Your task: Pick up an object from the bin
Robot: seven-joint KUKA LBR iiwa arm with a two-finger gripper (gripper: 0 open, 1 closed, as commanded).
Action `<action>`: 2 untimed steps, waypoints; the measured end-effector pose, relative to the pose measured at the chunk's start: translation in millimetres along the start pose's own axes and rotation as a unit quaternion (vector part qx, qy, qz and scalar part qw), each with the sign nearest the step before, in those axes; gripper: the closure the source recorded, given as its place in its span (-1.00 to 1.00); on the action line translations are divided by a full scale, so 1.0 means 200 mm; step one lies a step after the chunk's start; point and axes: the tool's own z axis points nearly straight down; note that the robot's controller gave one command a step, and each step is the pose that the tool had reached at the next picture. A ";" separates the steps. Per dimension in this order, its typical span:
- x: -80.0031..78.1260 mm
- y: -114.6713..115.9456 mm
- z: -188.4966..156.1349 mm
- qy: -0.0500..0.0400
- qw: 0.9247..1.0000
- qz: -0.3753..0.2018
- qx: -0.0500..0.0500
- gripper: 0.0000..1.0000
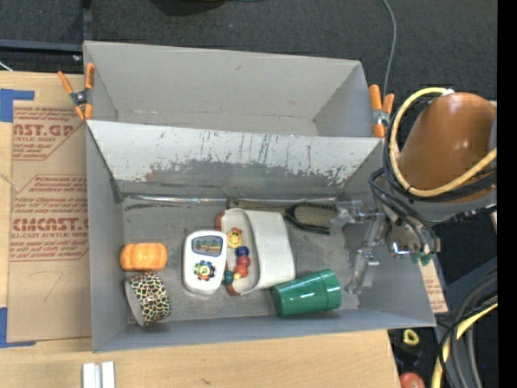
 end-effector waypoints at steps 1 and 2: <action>-0.01 0.00 -0.02 -0.004 1.000 -0.001 0.000 -1.00; -0.02 0.05 0.71 -0.010 0.992 -0.128 0.002 -1.00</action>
Offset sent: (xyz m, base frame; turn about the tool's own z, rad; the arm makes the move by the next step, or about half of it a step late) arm -0.0019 0.0109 -0.1512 -0.2676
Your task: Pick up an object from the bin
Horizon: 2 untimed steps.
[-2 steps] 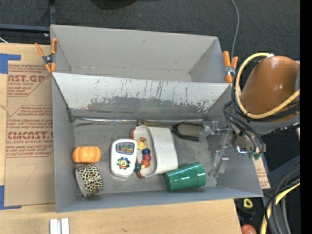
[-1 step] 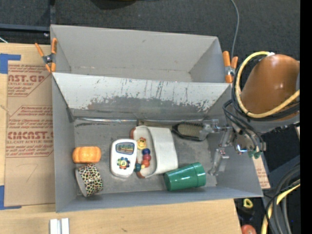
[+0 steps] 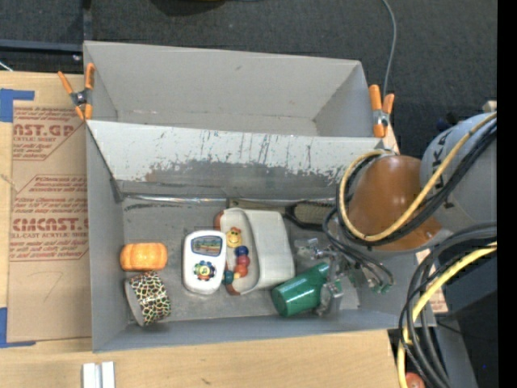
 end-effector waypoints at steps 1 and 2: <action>-0.01 0.01 -0.37 0.003 0.999 -0.043 -0.001 -1.00; 0.06 -0.17 -0.11 0.002 1.000 0.009 -0.001 -1.00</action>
Offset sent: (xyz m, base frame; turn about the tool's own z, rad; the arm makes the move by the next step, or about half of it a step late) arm -0.0037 -0.0374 0.0218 0.0184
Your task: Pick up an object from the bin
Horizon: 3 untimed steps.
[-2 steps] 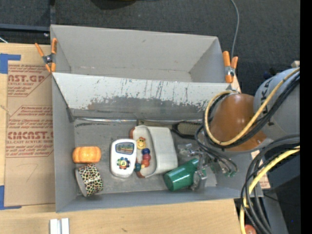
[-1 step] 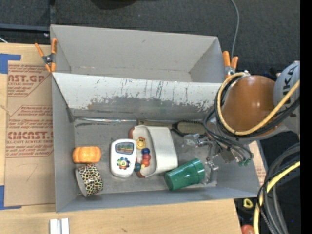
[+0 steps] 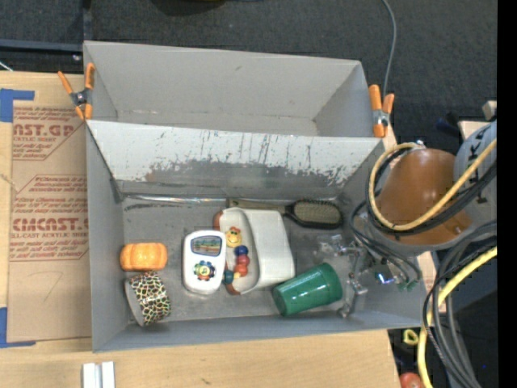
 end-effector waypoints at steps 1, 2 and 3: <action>-0.06 0.14 0.13 -0.009 0.975 -0.222 0.005 -1.00; -0.07 0.22 0.14 -0.005 0.995 -0.102 0.002 1.00; -0.07 0.22 0.14 -0.005 0.995 -0.102 0.002 1.00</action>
Offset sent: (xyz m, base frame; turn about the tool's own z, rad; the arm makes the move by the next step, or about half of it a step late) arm -0.0002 0.0462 -0.0294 -0.2031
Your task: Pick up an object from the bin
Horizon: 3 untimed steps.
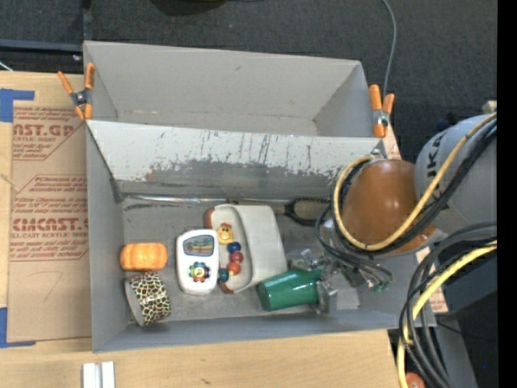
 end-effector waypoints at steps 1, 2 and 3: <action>0.01 0.01 -0.14 0.007 1.000 0.001 -0.004 1.00; 0.01 0.01 -0.34 0.006 1.000 0.001 -0.004 1.00; 0.00 0.01 -0.49 0.004 1.000 0.001 -0.003 1.00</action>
Offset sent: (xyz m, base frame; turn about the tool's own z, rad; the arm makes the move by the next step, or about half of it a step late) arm -0.0037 0.0008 0.1218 0.0012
